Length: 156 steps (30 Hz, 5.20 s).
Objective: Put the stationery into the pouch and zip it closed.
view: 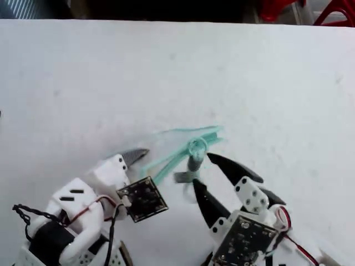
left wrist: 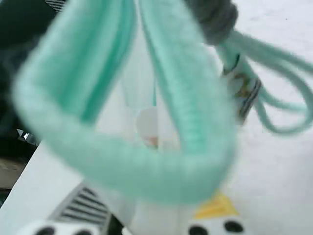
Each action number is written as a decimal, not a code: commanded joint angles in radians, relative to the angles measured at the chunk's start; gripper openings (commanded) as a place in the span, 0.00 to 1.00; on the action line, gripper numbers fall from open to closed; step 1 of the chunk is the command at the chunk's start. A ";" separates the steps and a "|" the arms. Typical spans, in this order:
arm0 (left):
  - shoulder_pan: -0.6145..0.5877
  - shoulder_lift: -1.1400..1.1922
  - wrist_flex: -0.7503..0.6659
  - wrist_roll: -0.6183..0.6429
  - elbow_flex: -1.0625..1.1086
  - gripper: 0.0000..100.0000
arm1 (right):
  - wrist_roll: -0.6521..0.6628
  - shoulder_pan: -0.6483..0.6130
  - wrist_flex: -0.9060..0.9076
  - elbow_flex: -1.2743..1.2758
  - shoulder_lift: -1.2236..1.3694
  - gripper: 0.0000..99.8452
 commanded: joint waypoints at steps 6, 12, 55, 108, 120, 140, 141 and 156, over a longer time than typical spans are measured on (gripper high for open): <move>0.013 -0.013 -0.008 0.023 -0.064 0.02 | -0.008 -0.008 0.016 -0.057 0.013 0.17; 0.013 -0.015 -0.008 0.023 -0.064 0.02 | -0.157 -0.008 -0.071 -0.040 0.015 0.17; 0.036 -0.015 -0.140 0.123 0.044 0.02 | -0.120 -0.228 -0.219 0.129 0.090 0.02; 0.041 -0.015 -0.114 0.120 0.044 0.02 | 0.250 0.208 -0.268 0.071 0.335 0.28; 0.039 -0.015 -0.121 0.120 0.049 0.02 | 0.457 0.200 -0.179 -0.080 0.453 0.01; -0.246 -0.015 -0.123 0.539 -0.018 0.29 | 0.387 0.329 -0.196 0.046 0.381 0.02; -0.278 -0.015 -0.123 0.559 -0.029 0.29 | 0.385 0.334 -0.196 0.046 0.381 0.02; -0.107 -0.015 -0.121 0.572 -0.051 0.29 | 0.017 0.311 -0.375 0.192 0.378 0.02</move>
